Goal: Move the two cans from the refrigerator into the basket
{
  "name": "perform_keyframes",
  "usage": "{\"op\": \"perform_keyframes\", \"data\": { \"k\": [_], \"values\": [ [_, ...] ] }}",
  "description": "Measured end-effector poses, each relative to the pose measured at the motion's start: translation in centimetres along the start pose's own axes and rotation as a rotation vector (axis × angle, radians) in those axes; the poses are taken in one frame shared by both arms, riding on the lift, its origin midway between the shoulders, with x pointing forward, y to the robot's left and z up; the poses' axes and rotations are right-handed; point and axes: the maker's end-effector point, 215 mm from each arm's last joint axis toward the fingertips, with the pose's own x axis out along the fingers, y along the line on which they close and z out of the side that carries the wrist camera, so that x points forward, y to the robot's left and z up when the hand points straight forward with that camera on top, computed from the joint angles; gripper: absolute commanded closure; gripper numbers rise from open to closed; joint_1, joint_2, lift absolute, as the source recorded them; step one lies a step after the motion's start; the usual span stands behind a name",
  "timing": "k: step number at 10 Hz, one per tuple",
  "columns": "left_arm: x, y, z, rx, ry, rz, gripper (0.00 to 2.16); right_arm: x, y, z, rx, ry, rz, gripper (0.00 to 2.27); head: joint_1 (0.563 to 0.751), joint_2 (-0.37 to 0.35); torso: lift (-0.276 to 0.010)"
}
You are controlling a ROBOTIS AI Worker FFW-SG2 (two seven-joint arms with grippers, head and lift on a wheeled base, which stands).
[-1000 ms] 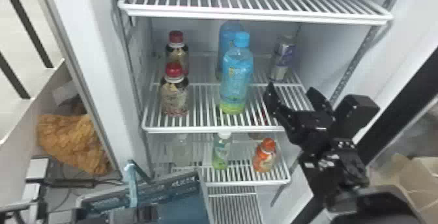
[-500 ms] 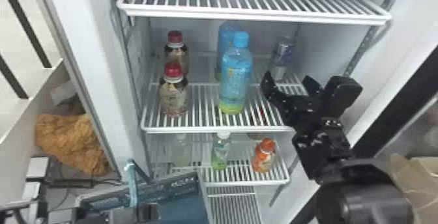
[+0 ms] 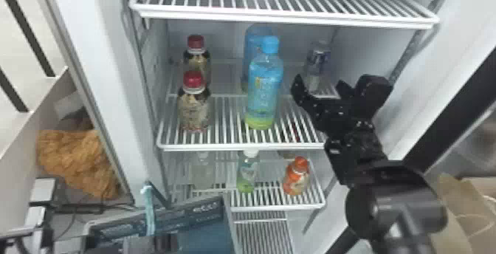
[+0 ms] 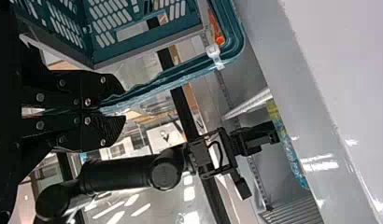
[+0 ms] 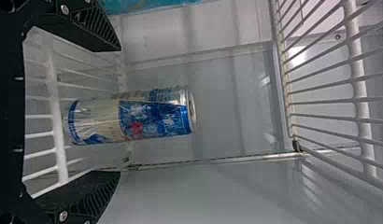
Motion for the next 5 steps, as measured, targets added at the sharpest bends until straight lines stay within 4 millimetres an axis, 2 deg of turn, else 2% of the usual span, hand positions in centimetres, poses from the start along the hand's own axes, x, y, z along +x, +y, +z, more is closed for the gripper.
{"op": "perform_keyframes", "data": {
  "k": [5],
  "values": [
    [0.2,0.0,-0.1,-0.001,0.005,-0.006,1.20,3.4,-0.8,0.5,-0.077,0.036,-0.023,0.11,0.695,-0.135,-0.025]
  ]
}}
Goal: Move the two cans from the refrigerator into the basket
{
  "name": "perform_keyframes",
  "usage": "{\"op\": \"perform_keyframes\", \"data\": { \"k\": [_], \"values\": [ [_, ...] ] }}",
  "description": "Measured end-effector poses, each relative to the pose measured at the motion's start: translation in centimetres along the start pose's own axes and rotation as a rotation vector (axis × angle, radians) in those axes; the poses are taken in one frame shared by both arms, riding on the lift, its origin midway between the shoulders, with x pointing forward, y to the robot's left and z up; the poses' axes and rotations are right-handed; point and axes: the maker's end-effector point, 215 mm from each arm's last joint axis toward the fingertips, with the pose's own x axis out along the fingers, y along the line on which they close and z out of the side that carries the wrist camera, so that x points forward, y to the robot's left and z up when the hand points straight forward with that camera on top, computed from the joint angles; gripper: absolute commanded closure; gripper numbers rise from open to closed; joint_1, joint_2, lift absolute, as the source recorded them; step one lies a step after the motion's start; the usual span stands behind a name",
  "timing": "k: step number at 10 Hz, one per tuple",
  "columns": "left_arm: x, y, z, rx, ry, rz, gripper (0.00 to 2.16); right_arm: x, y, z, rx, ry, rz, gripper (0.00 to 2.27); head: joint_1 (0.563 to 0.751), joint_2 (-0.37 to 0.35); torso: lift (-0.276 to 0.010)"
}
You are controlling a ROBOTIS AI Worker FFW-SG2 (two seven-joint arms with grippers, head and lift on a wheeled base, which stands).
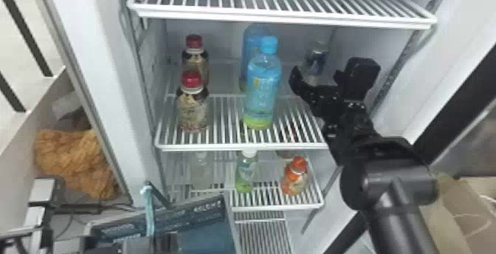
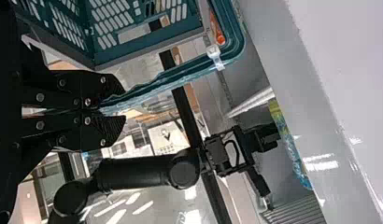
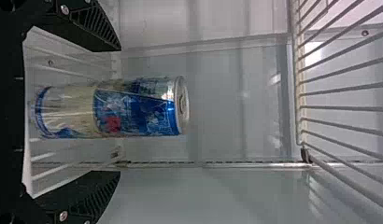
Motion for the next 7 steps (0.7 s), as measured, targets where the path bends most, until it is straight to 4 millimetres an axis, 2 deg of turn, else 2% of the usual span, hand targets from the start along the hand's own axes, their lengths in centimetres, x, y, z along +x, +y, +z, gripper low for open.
{"op": "perform_keyframes", "data": {
  "k": [5,6,7],
  "values": [
    [0.0,0.0,0.0,-0.001,-0.002,-0.004,1.20,2.8,-0.2,-0.5,-0.055,0.040,0.007,0.12,0.695,-0.134,-0.025],
    [0.0,0.0,0.0,-0.001,-0.002,-0.005,1.20,3.2,-0.1,-0.7,-0.056,0.047,0.012,0.18,0.695,-0.133,-0.025],
    [0.0,0.0,0.0,0.000,-0.003,-0.005,1.20,3.7,0.1,-1.0,-0.057,0.058,0.031,0.44,0.695,-0.131,-0.025]
  ]
}}
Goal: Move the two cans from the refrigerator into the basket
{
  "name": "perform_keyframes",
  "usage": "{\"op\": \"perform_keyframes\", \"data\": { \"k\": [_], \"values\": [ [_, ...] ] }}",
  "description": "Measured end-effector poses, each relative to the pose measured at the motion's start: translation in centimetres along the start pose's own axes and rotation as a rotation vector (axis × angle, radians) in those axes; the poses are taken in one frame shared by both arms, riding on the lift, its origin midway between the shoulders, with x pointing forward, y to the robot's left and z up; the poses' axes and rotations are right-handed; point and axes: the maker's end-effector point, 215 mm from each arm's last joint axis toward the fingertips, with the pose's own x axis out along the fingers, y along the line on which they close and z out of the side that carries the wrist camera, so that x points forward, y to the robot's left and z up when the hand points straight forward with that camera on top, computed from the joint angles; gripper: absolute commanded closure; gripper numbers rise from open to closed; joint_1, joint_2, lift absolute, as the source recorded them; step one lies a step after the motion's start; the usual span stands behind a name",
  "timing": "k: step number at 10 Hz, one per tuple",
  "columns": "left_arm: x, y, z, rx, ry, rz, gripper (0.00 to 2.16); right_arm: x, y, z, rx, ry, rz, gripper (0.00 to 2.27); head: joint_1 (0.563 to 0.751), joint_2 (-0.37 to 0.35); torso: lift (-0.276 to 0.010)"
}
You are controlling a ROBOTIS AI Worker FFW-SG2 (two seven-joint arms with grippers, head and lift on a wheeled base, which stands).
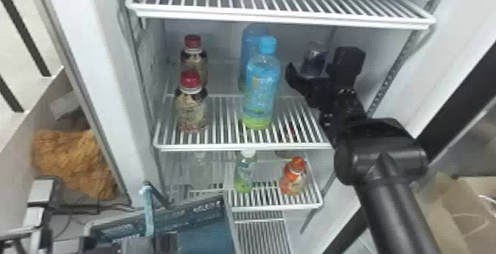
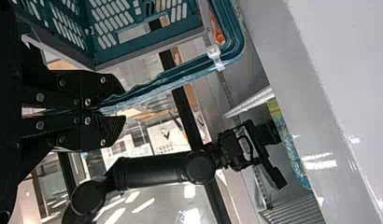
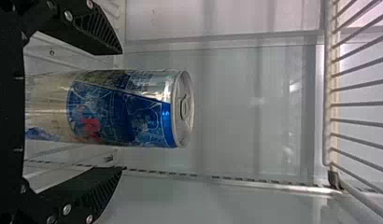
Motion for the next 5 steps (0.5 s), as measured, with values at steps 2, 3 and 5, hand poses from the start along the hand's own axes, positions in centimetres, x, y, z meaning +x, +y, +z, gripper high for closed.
{"op": "perform_keyframes", "data": {
  "k": [2,3,5],
  "values": [
    [0.0,0.0,0.0,-0.001,0.001,-0.001,1.20,0.9,0.0,-0.8,-0.007,0.025,0.017,1.28,0.695,-0.128,-0.025],
    [0.1,0.0,-0.1,-0.002,0.001,-0.001,1.20,1.0,-0.4,-0.9,-0.020,0.024,0.004,1.28,0.695,-0.132,-0.025],
    [0.1,0.1,-0.1,-0.003,0.001,-0.002,1.20,0.7,-0.9,-0.2,-0.050,-0.009,-0.014,1.28,0.695,-0.138,-0.025]
  ]
}}
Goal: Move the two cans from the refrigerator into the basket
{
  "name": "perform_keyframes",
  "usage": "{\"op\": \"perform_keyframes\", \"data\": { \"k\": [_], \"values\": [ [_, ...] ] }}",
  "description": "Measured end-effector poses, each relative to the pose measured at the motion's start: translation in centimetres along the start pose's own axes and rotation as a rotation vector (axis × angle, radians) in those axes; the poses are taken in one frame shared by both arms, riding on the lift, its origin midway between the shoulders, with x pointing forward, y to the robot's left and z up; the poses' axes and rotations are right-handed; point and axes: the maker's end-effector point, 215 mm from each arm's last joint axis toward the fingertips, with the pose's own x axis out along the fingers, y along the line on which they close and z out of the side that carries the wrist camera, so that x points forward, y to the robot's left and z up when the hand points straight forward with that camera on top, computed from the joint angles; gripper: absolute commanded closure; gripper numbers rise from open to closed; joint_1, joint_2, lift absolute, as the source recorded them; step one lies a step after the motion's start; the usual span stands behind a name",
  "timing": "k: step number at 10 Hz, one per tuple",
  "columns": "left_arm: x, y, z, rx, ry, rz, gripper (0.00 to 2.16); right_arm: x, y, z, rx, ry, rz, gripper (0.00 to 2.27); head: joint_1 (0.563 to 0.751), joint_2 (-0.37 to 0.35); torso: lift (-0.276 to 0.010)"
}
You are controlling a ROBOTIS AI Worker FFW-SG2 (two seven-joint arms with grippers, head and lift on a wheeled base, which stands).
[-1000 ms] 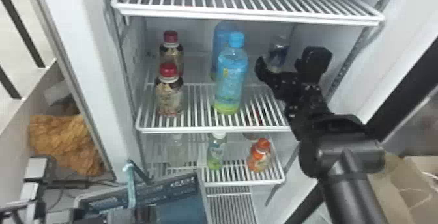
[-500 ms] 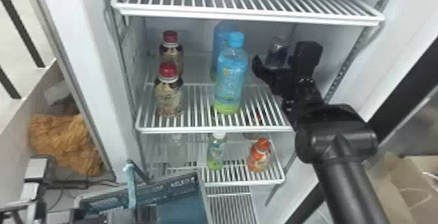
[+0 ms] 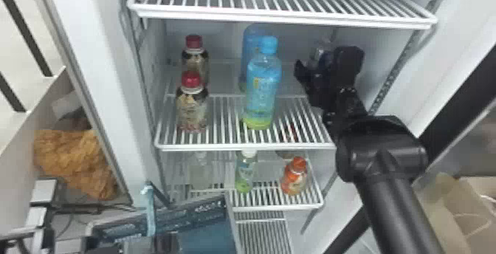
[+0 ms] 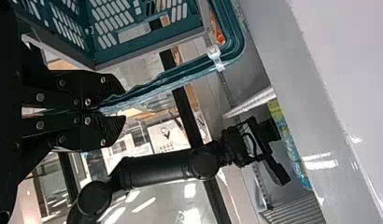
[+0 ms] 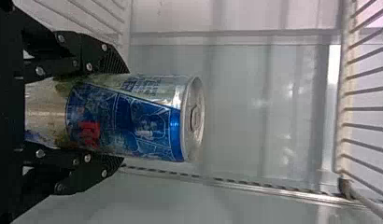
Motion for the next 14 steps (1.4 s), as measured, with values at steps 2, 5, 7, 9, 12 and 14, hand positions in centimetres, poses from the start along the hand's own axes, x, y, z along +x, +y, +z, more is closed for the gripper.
{"op": "perform_keyframes", "data": {
  "k": [2,5,7,9,12,14],
  "values": [
    [0.1,-0.1,0.1,0.003,0.000,-0.002,1.20,-0.9,0.0,0.4,-0.005,-0.019,-0.004,1.28,0.695,-0.140,-0.025],
    [0.0,0.0,0.0,-0.001,-0.002,-0.003,1.20,-3.7,0.6,1.7,0.017,-0.065,-0.002,1.28,0.695,-0.137,-0.025],
    [0.0,0.0,0.0,-0.004,-0.003,-0.005,1.20,-5.8,1.3,2.1,0.041,-0.078,0.012,1.28,0.695,-0.132,-0.025],
    [0.0,0.0,0.0,-0.006,-0.007,-0.008,1.20,-8.3,1.3,2.3,0.048,-0.076,-0.003,1.28,0.695,-0.135,-0.025],
    [0.0,0.0,0.0,-0.007,-0.011,-0.008,1.20,-11.9,1.8,2.7,0.065,-0.079,0.004,1.28,0.695,-0.134,-0.025],
    [-0.1,0.0,0.0,-0.007,-0.013,-0.007,1.20,-14.1,2.3,3.0,0.085,-0.087,0.022,1.28,0.695,-0.131,-0.025]
  ]
}}
